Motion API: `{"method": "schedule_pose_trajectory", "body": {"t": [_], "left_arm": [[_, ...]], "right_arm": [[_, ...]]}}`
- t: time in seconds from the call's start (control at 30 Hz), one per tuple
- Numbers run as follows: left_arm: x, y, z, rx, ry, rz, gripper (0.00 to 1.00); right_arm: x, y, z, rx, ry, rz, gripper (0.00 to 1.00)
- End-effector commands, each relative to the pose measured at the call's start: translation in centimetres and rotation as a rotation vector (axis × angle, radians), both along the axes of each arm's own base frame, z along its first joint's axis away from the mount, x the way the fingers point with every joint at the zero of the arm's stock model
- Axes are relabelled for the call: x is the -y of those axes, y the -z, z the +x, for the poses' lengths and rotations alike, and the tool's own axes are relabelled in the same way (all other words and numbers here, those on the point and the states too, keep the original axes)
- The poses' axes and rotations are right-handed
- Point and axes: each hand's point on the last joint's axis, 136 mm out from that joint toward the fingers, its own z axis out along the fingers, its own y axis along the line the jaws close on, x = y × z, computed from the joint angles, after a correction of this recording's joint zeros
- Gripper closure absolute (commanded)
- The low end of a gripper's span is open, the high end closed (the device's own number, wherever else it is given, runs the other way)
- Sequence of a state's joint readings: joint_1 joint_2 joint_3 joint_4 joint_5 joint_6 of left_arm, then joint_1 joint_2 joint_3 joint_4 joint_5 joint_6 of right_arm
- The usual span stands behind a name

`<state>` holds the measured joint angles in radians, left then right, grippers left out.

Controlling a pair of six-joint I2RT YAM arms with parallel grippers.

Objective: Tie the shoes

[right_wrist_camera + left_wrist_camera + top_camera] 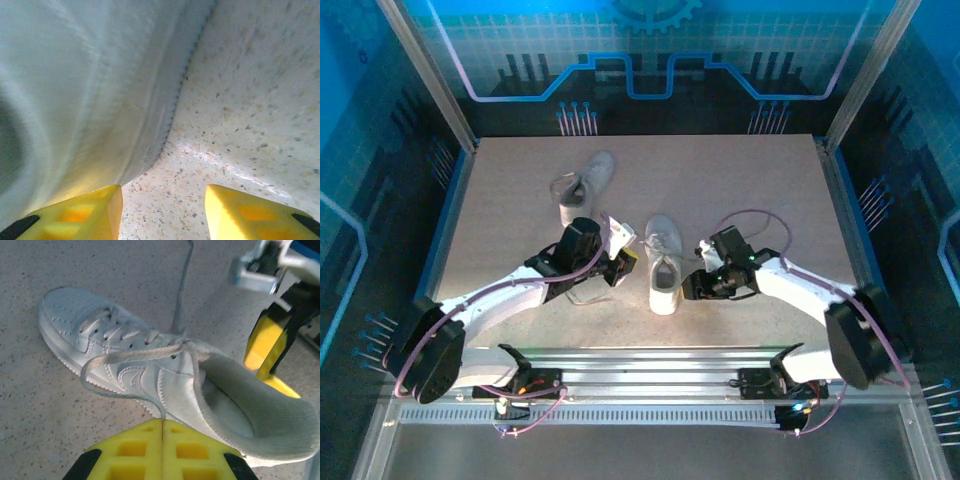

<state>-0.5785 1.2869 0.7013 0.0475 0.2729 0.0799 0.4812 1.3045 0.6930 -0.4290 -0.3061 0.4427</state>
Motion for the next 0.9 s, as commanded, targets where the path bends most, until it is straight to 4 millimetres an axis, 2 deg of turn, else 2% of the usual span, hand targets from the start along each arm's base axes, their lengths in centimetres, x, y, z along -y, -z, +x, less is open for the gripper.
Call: {"method": "schedule_pose_trajectory", "body": {"t": [0.0,0.1,0.2,0.3,0.4,0.43,0.57,0.63,0.8,0.87], "left_arm": [[0.7,-2.7,-0.3,0.011,0.04,-0.055,1.0],[1.0,-4.4,-0.2,0.043,0.055,-0.082,1.0],[1.4,-6.0,-0.4,0.072,0.089,-0.116,1.0],[1.8,-7.2,-0.6,0.078,0.123,-0.147,1.0],[2.1,-8.8,-0.8,0.091,0.148,-0.174,1.0],[2.2,-9.4,-0.9,0.1,0.154,-0.184,1.0],[2.6,-10.8,-0.9,0.137,0.184,-0.207,1.0],[3.0,-11.2,-1.0,0.149,0.215,-0.214,1.0],[3.8,-11.3,-1.2,0.135,0.277,-0.218,1.0],[4.0,-11.2,-0.9,0.126,0.276,-0.214,1.0]], "right_arm": [[1.6,-3.9,1.8,0.201,-0.026,-0.077,0.53],[1.2,-6.4,2.9,0.328,-0.073,-0.063,0.52],[-0.7,-8.9,4.4,0.45,-0.154,-0.009,0.51],[-2.3,-10.1,6.4,0.535,-0.209,0.026,0.46],[-4.0,-11.2,7.7,0.556,-0.259,0.075,0.46],[-4.0,-11.1,8.0,0.539,-0.247,0.064,0.46],[-1.5,-9.6,9.1,0.439,-0.106,-0.033,0.49],[-0.2,-9.0,9.0,0.406,-0.051,-0.05,0.5],[0.7,-9.5,8.1,0.474,-0.073,-0.046,0.49],[2.2,-9.5,8.5,0.454,0.015,-0.063,0.49]]}}
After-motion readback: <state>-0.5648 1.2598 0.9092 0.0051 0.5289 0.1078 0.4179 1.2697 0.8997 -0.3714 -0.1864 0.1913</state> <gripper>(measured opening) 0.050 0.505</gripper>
